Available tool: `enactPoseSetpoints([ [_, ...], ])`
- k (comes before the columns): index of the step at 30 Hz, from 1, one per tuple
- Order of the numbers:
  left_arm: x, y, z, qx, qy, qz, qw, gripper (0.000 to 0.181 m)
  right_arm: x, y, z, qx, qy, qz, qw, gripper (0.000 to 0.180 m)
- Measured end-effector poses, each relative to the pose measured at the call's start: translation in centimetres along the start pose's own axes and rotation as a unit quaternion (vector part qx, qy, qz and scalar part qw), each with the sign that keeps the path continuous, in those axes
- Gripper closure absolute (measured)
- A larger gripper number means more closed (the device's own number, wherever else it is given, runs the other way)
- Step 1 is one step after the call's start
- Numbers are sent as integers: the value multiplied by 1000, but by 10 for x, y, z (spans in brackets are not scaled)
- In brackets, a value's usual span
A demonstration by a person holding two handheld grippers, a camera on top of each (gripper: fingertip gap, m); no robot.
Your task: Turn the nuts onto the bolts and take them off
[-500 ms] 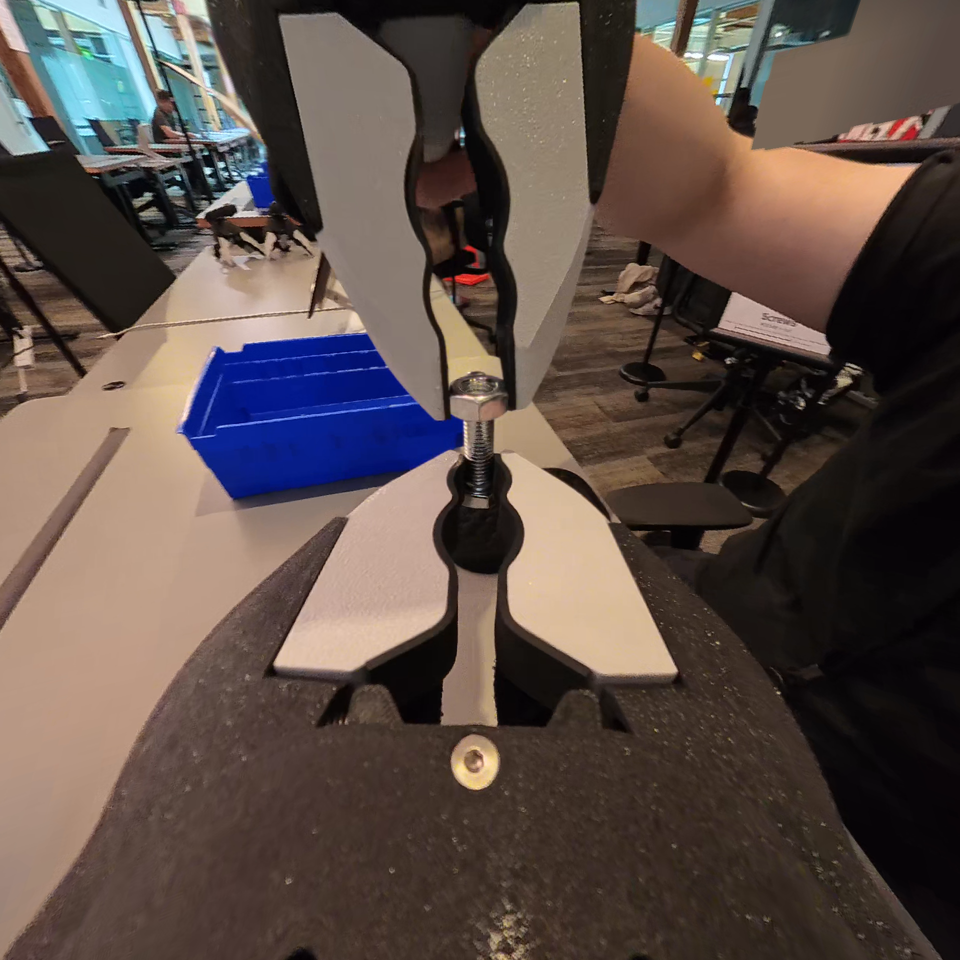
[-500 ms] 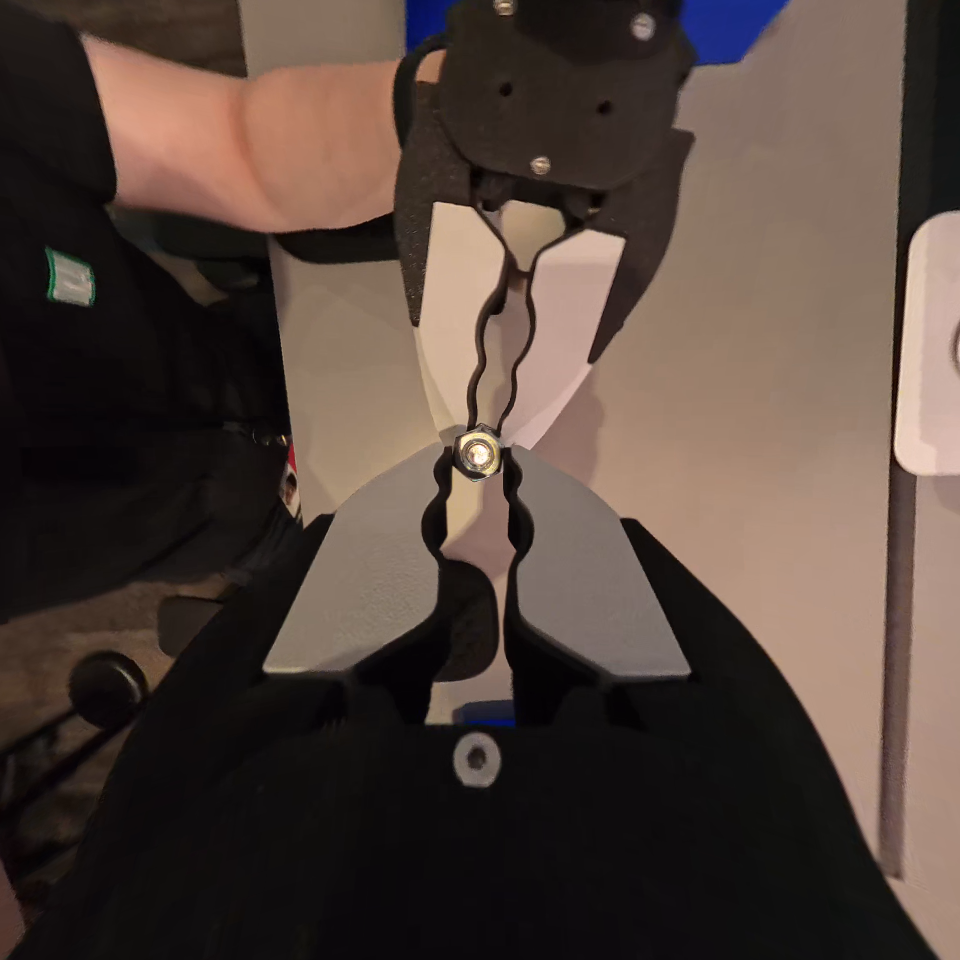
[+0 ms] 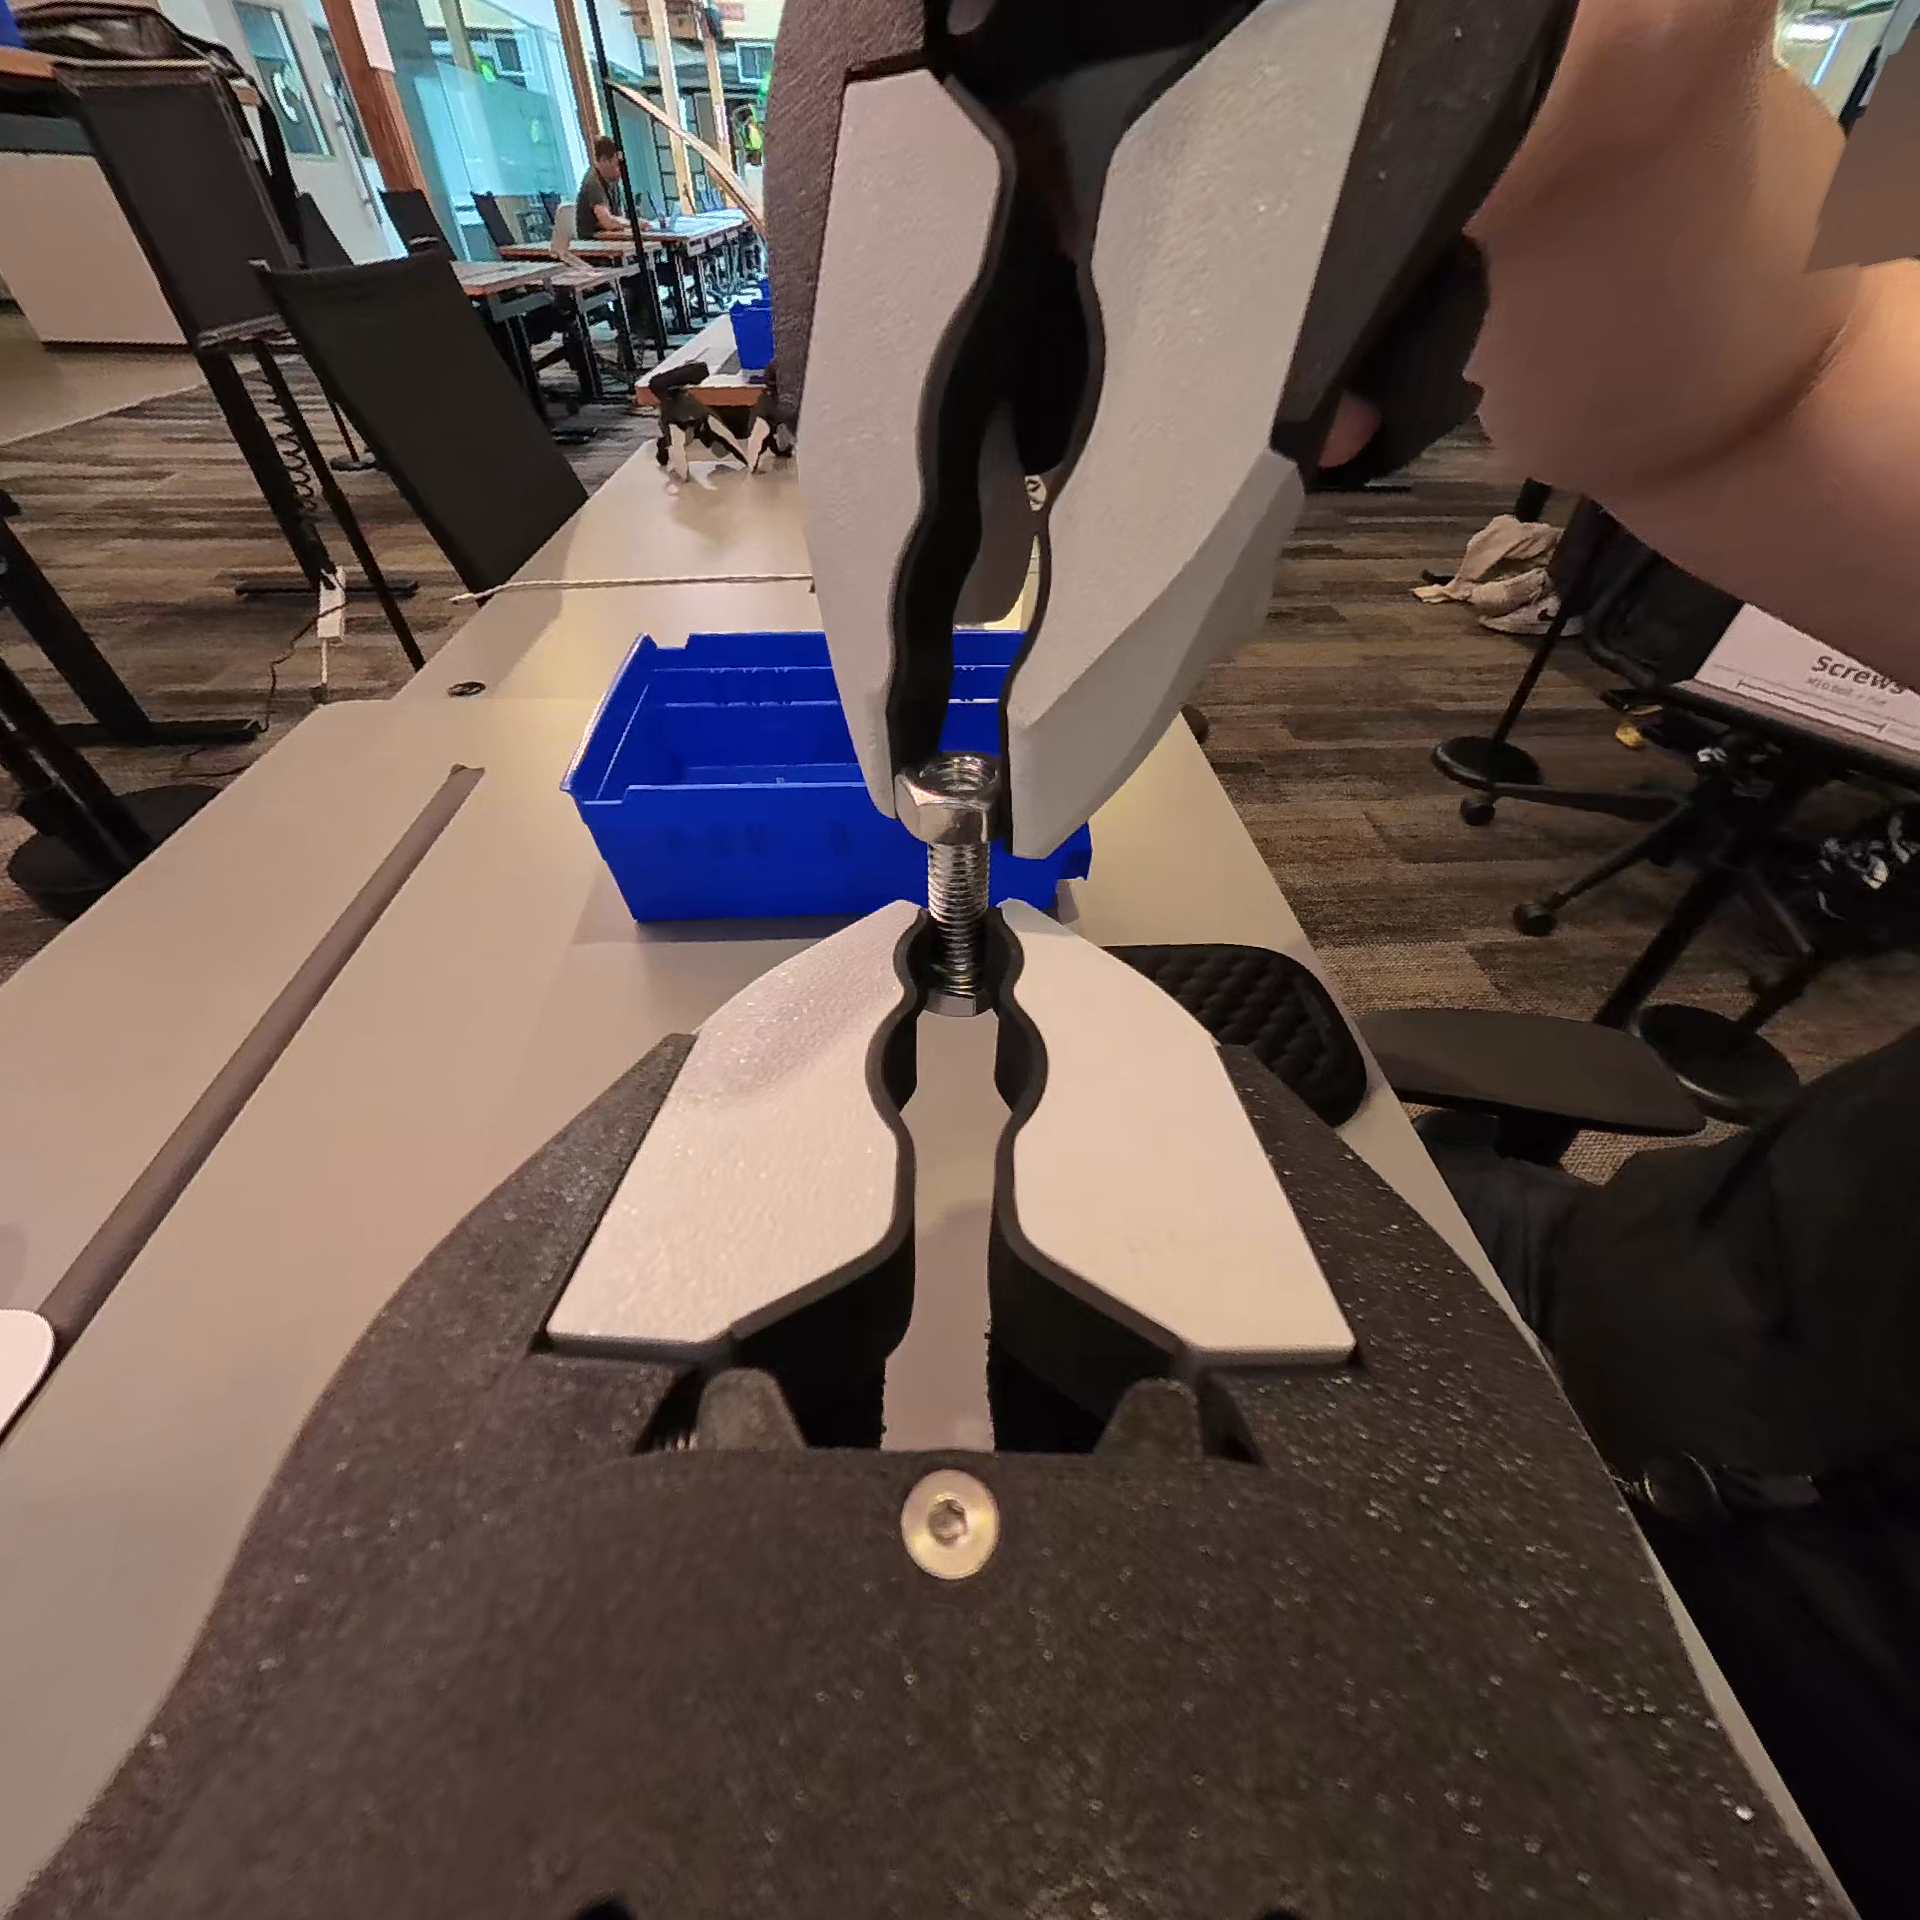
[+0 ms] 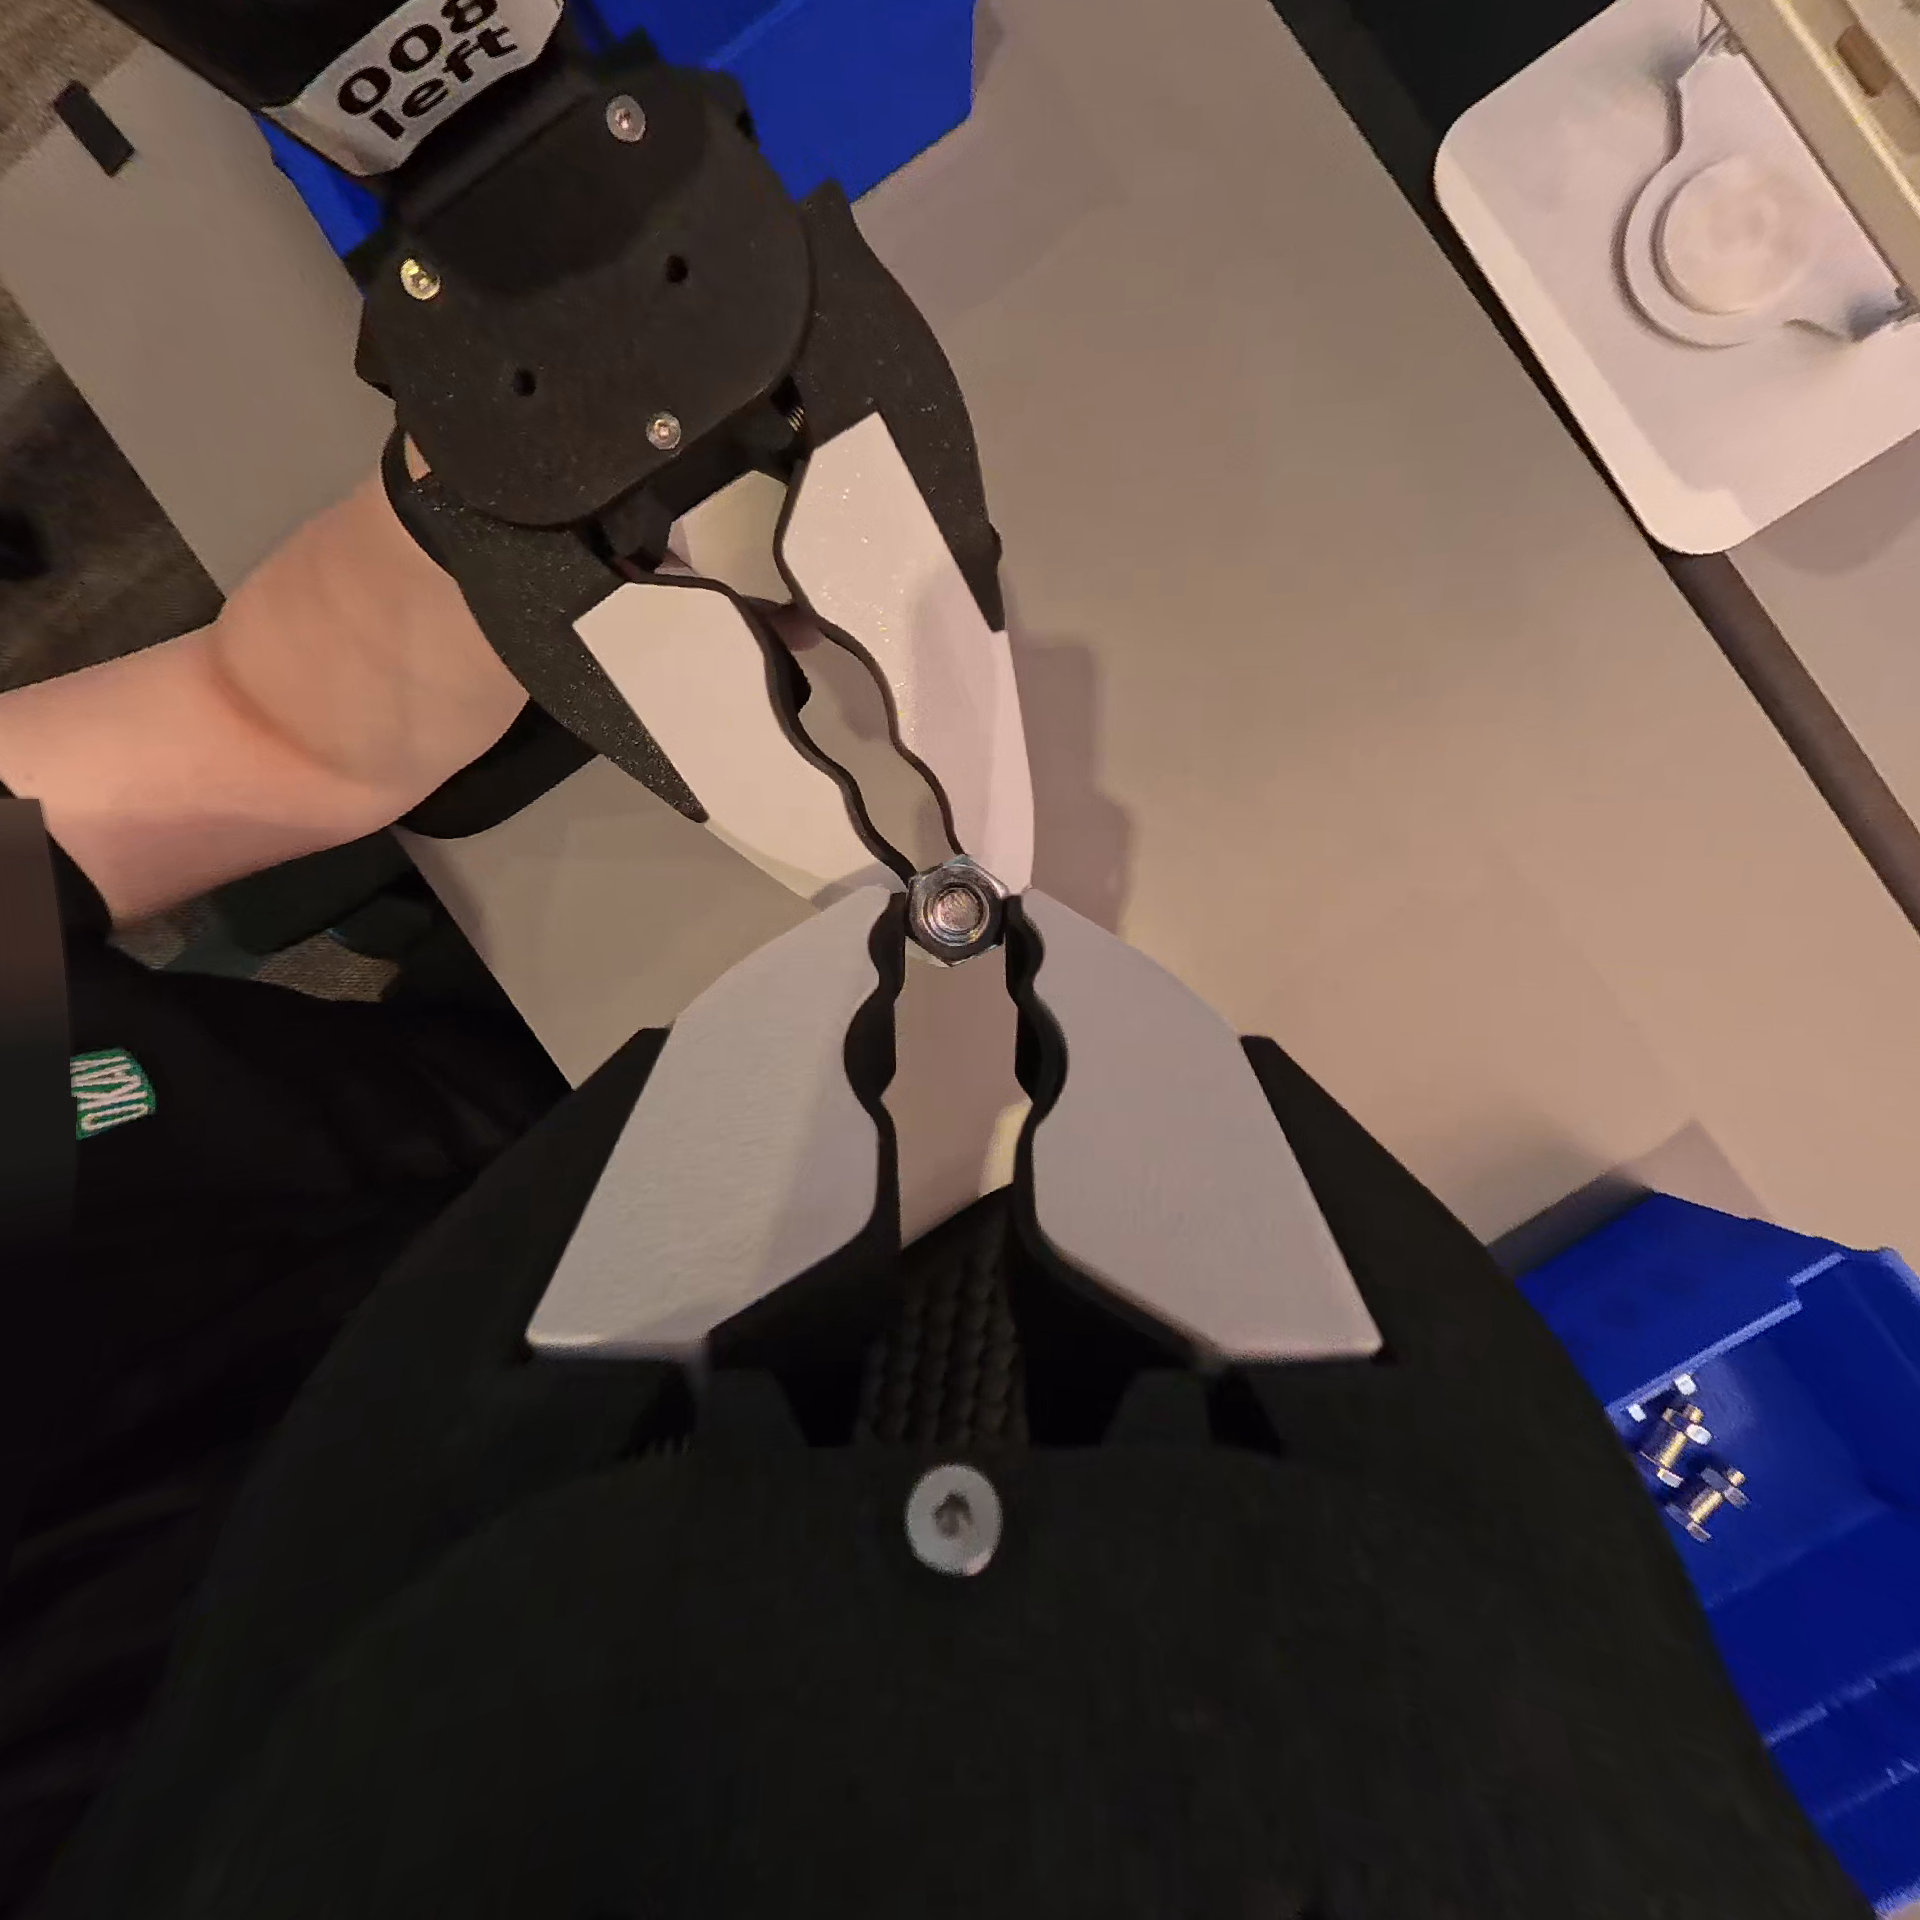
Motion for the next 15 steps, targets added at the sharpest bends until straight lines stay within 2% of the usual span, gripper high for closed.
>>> enactPoseSetpoints([
  [3,0,0,0,-11,4,-4,1000,172,0,-2,0,-7,-4,-10,1000,162],
  [5,0,2,-1,-33,8,-9,999,172,1,-3,0,-15,-3,-30,999,152],
  [8,-2,4,-1,-61,2,-6,998,172,4,-6,-6,-35,-10,-99,994,138],
  [10,-5,4,-1,-82,-3,-9,997,172,5,-7,-13,-26,-13,-150,988,140],
  [12,-7,4,0,-100,-5,-10,995,172,3,-13,-19,18,-9,-247,969,139],
  [15,-9,4,2,-119,-1,-11,993,172,-6,-15,-18,3,-37,-360,932,132],
])
Point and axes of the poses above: each gripper's, where its closed fingertips meet, z out along the fingers, x out of its top, y = z × x across the jaws, the point moved 10 cm from there along -z, back along the fingers, and after that the axes turned 3 degrees about x, right-handed, at the moved point
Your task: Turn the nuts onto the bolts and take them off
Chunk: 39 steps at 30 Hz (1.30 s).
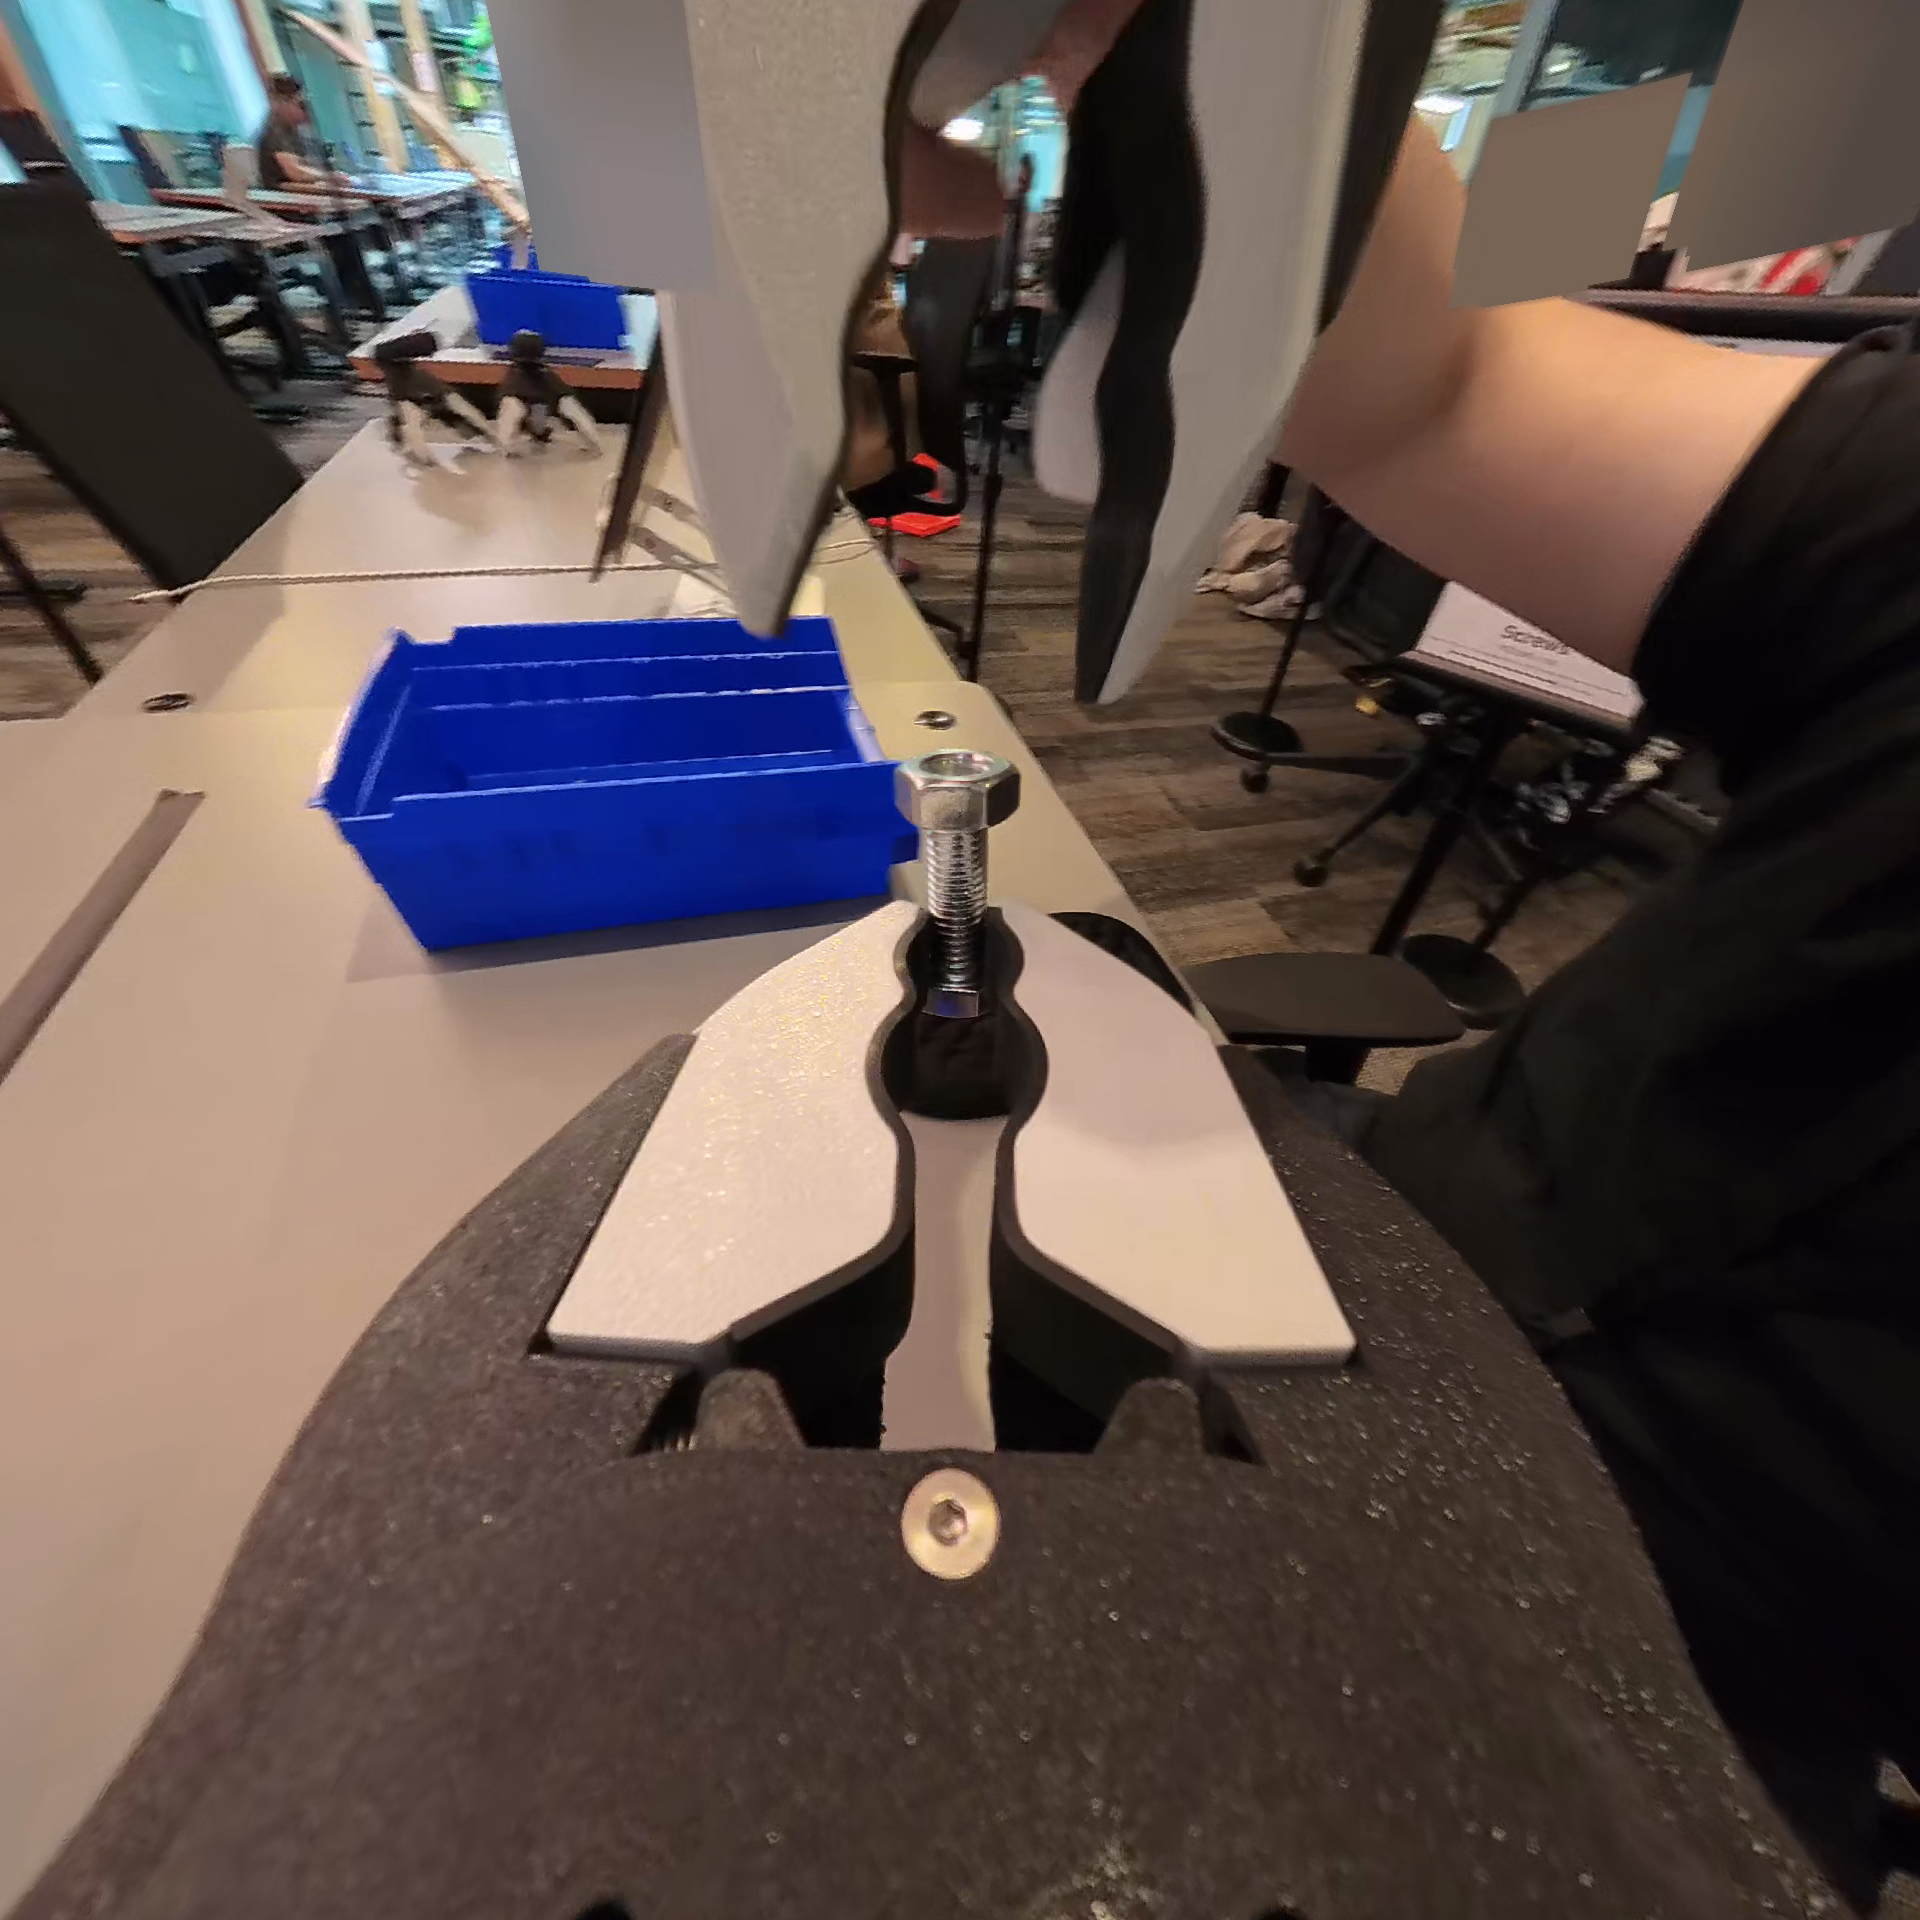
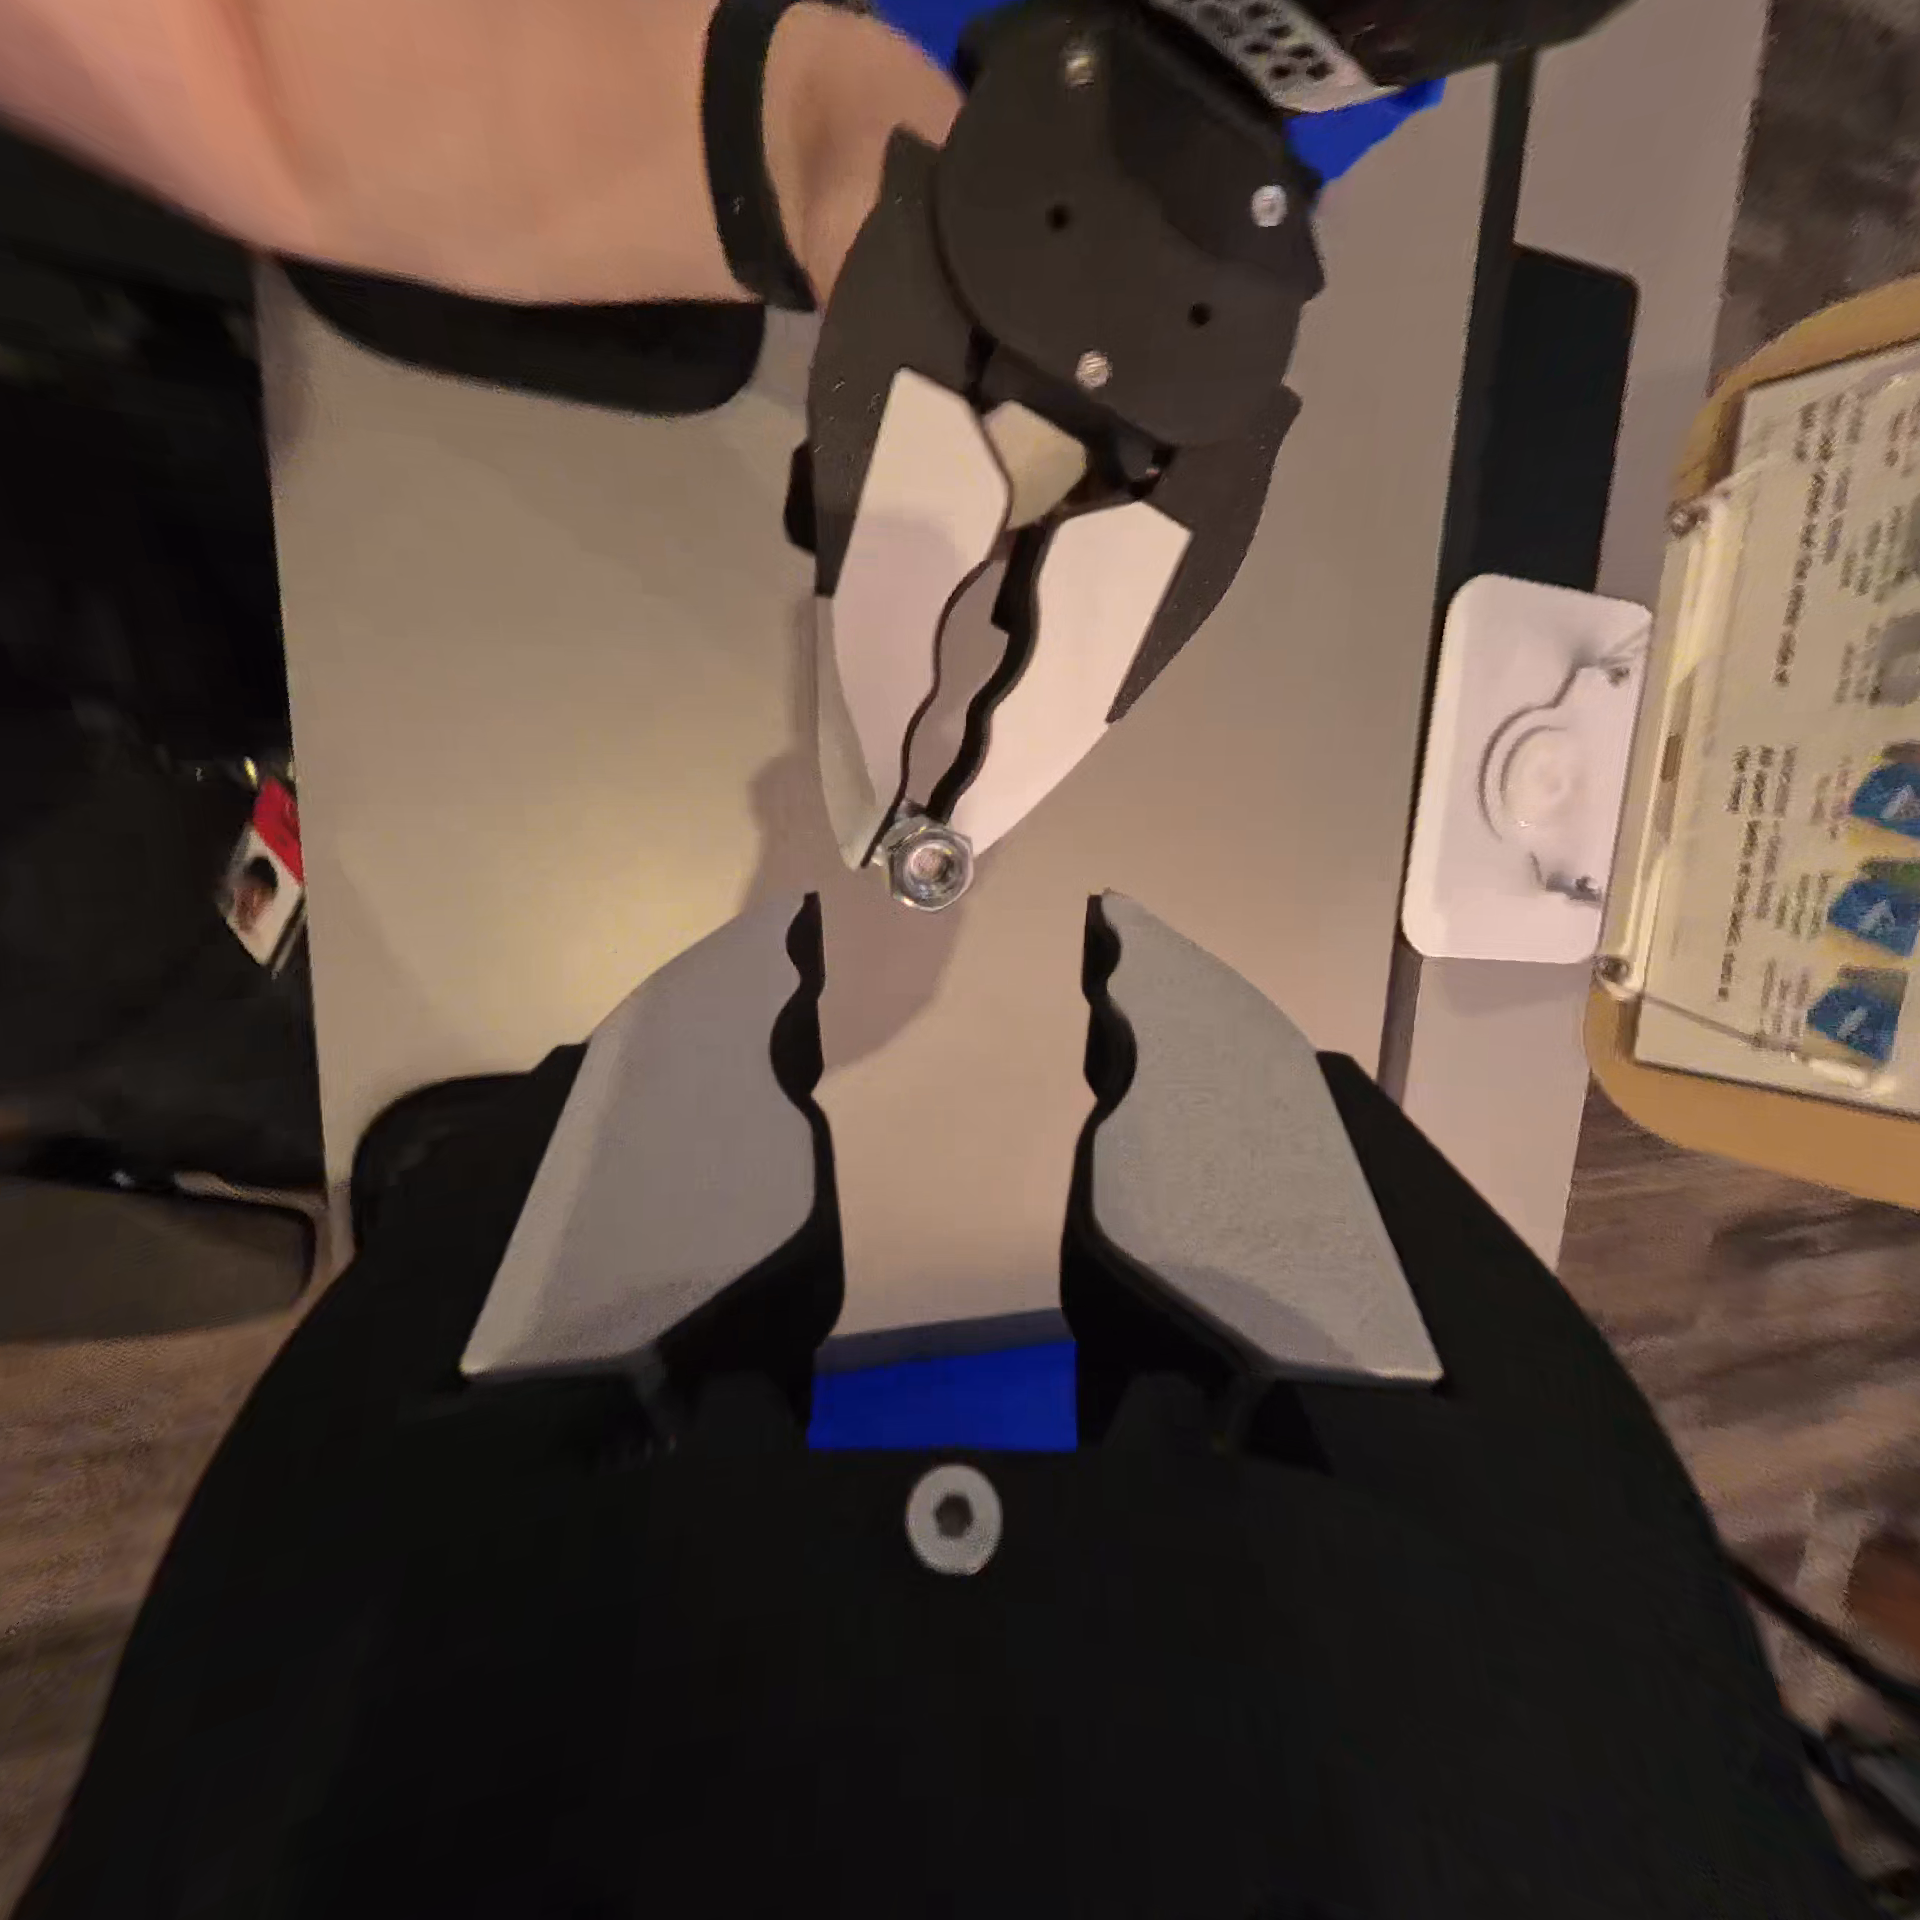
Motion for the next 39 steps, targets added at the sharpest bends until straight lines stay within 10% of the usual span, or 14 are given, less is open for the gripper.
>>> enactPoseSetpoints([
  [23,1,17,7,-91,-2,34,995,172,9,-19,11,109,27,-100,989,162],
  [39,9,3,-7,74,-3,34,997,172,5,0,13,-18,46,238,970,163],
])
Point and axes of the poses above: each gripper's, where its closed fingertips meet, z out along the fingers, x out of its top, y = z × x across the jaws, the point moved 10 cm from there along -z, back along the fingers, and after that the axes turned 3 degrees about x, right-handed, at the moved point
